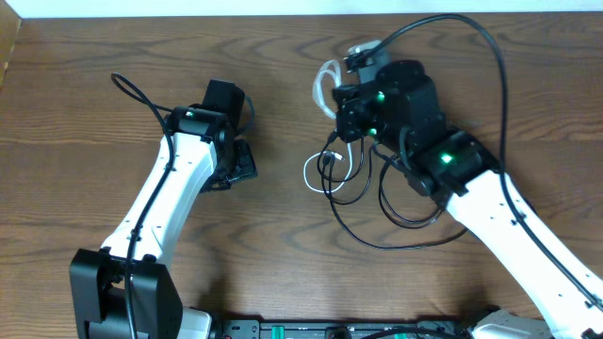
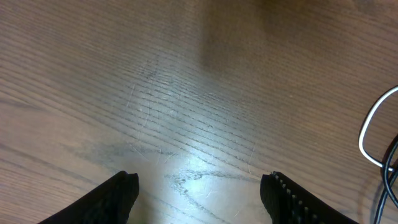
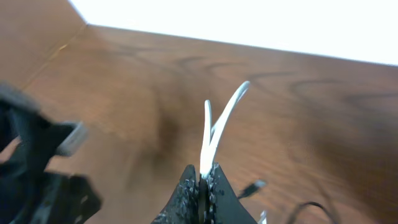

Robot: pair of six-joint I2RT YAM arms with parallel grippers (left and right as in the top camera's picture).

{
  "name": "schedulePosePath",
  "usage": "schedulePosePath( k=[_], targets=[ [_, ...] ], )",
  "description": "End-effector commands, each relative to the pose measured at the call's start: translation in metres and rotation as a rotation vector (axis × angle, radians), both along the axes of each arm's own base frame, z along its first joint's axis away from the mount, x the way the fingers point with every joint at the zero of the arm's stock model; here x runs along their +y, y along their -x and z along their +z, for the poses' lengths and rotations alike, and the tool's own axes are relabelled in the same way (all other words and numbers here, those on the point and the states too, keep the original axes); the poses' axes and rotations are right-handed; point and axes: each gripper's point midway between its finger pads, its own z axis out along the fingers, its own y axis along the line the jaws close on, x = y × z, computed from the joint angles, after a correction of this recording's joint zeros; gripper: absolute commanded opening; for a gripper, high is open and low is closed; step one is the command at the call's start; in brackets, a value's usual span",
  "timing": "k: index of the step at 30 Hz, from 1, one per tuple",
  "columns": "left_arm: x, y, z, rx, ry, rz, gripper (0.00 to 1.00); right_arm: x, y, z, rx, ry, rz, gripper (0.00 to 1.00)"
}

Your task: Untangle cables

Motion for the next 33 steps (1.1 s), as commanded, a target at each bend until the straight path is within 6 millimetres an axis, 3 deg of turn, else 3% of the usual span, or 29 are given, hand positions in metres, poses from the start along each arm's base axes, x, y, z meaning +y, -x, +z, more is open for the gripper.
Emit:
schedulePosePath(
  k=[1, 6, 11, 13, 19, 21, 24, 26, 27, 29, 30, 31, 32, 33],
  targets=[
    [0.003, 0.002, 0.003, -0.010, -0.006, 0.010, 0.68, -0.037, -0.018, 0.000, -0.067, 0.127, -0.163, 0.01],
    [0.003, 0.000, 0.003, -0.018, -0.004, 0.010, 0.68, -0.102, -0.040, 0.008, -0.052, 0.110, -0.302, 0.01],
    [0.002, -0.001, 0.003, -0.020, -0.003, 0.011, 0.68, -0.189, -0.041, 0.068, -0.028, 0.049, -0.433, 0.01],
    [0.002, -0.001, 0.003, -0.020, -0.003, 0.011, 0.68, -0.212, -0.036, 0.075, -0.009, 0.056, -0.486, 0.01],
    [0.002, -0.001, 0.003, -0.019, -0.001, 0.010, 0.68, -0.326, -0.005, 0.083, 0.079, 0.079, -0.770, 0.01],
    [0.002, -0.001, 0.003, -0.019, -0.001, 0.010, 0.68, -0.357, 0.008, 0.078, 0.111, 0.103, -0.884, 0.01],
    [0.002, -0.001, 0.003, -0.020, -0.001, 0.010, 0.68, -0.410, 0.046, 0.064, 0.199, 0.190, -1.171, 0.01],
    [0.002, -0.001, 0.003, -0.019, -0.001, 0.010, 0.68, -0.444, 0.076, 0.066, 0.209, 0.233, -1.400, 0.01],
    [0.002, -0.001, 0.003, -0.019, -0.001, 0.010, 0.68, -0.450, 0.081, 0.067, 0.206, 0.233, -1.434, 0.01],
    [0.002, -0.001, 0.003, -0.020, -0.001, 0.011, 0.68, -0.444, 0.076, 0.057, 0.245, 0.169, -1.365, 0.01],
    [0.002, -0.001, 0.003, -0.020, -0.001, 0.011, 0.68, -0.435, 0.072, 0.049, 0.285, 0.156, -1.302, 0.01],
    [-0.001, 0.000, 0.003, -0.016, 0.017, 0.008, 0.68, -0.407, 0.070, 0.018, 0.438, 0.093, -1.163, 0.01],
    [-0.016, 0.002, 0.003, -0.003, 0.101, -0.017, 0.68, -0.386, 0.069, -0.005, 0.559, 0.051, -1.054, 0.01],
    [-0.055, -0.001, 0.009, -0.013, 0.307, -0.113, 0.68, -0.372, 0.066, -0.024, 0.641, 0.053, -0.964, 0.01]
  ],
)
